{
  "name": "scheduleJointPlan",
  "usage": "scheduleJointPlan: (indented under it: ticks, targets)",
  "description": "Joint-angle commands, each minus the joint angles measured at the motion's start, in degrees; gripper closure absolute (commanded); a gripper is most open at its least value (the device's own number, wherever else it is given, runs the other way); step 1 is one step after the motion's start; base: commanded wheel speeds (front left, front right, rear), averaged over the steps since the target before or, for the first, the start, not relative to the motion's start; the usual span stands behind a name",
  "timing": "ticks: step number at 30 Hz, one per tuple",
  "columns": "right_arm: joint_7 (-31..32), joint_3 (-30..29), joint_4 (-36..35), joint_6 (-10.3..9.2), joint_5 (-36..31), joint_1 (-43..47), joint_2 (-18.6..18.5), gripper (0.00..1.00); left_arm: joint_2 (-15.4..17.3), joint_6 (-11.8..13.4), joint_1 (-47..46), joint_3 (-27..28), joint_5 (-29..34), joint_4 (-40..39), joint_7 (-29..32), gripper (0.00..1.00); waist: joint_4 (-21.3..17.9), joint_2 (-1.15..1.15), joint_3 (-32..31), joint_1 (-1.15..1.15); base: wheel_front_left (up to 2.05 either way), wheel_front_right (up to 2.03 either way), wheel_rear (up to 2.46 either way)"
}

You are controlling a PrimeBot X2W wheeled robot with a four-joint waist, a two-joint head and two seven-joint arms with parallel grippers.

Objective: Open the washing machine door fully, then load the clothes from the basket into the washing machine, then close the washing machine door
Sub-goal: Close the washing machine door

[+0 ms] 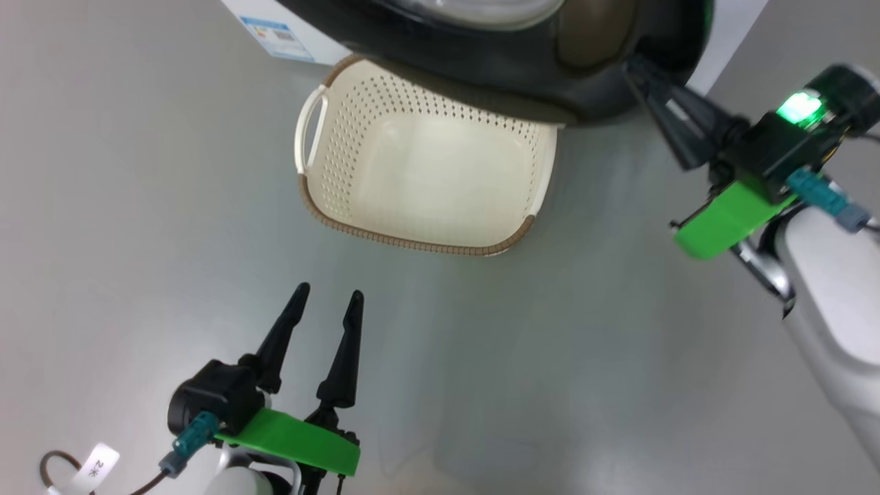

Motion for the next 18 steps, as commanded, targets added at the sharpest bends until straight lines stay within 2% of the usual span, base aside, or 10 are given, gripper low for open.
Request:
scheduleJointPlan:
  ticks: [1, 18]
  targets:
    - [-0.26, -0.07, -0.7, 0.08, 0.78, -1.27, -0.64, 1.0, 0.77, -0.15, -1.08, 1.25, -0.6, -1.49, -0.37, 0.0, 1.09, 0.0, 2.3, 0.0, 0.0, 0.0, 0.0]
    - [-0.26, -0.58, 5.3, 0.08, 2.28, -17.03, -6.75, 1.0, 0.77, -0.11, -4.46, -2.46, -4.31, -2.48, -0.37, 0.0, 5.5, 0.0, 9.4, 0.0, 0.0, 0.0, 0.0]
